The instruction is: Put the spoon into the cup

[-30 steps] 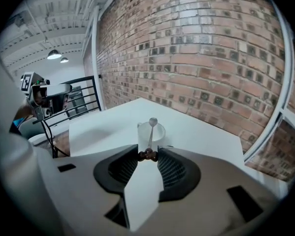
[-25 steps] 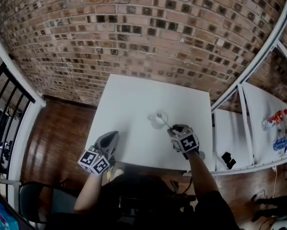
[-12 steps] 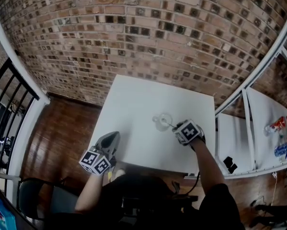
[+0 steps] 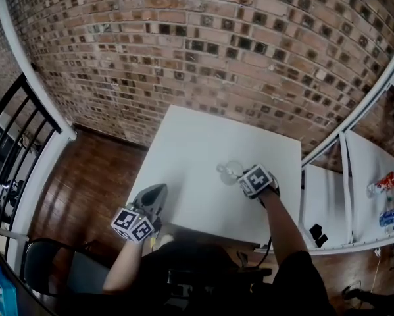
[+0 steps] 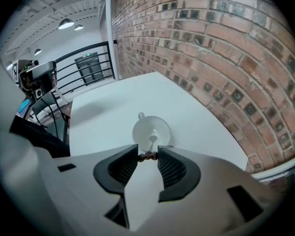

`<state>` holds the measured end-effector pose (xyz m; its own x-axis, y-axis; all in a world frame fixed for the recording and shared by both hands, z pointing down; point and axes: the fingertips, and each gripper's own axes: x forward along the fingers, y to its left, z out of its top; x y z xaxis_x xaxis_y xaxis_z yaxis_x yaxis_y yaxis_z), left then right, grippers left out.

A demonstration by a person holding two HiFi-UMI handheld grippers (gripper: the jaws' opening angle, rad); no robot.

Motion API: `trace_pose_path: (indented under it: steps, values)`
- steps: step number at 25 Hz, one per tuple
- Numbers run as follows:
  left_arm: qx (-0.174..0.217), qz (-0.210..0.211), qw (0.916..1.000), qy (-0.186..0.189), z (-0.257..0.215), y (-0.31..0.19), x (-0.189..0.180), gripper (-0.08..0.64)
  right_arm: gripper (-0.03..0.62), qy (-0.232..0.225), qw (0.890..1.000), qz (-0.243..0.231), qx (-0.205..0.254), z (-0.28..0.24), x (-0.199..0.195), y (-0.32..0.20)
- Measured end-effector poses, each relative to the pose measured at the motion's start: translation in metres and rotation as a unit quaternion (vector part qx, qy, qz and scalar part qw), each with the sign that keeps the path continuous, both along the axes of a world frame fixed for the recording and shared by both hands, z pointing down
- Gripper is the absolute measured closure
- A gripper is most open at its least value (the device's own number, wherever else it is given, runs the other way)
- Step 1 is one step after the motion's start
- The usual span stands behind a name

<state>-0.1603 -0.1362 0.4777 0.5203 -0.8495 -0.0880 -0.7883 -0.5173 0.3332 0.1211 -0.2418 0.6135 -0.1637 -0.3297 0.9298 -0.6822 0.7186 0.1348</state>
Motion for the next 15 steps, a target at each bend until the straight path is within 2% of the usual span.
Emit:
trace_pose_path:
  steps: [4,7,12,15]
  values:
    - [-0.003,-0.003,1.0,-0.003,0.0,0.002,-0.005,0.555,0.462,-0.057,0.998,0.009,0.031,-0.006,-0.018,-0.004]
    - [-0.006,-0.003,1.0,-0.005,0.002,0.002,-0.005,0.555,0.458,-0.074,0.994,0.011,0.077,-0.014,-0.018,-0.009]
    - [-0.008,0.007,0.9999,-0.008,0.002,0.001,0.0,0.555,0.442,-0.124,0.983,0.047,0.124,-0.015,-0.003,-0.012]
    - [-0.009,0.013,0.9998,-0.01,0.004,0.0,0.004,0.555,0.442,-0.167,0.972,0.061,0.153,-0.025,0.001,-0.006]
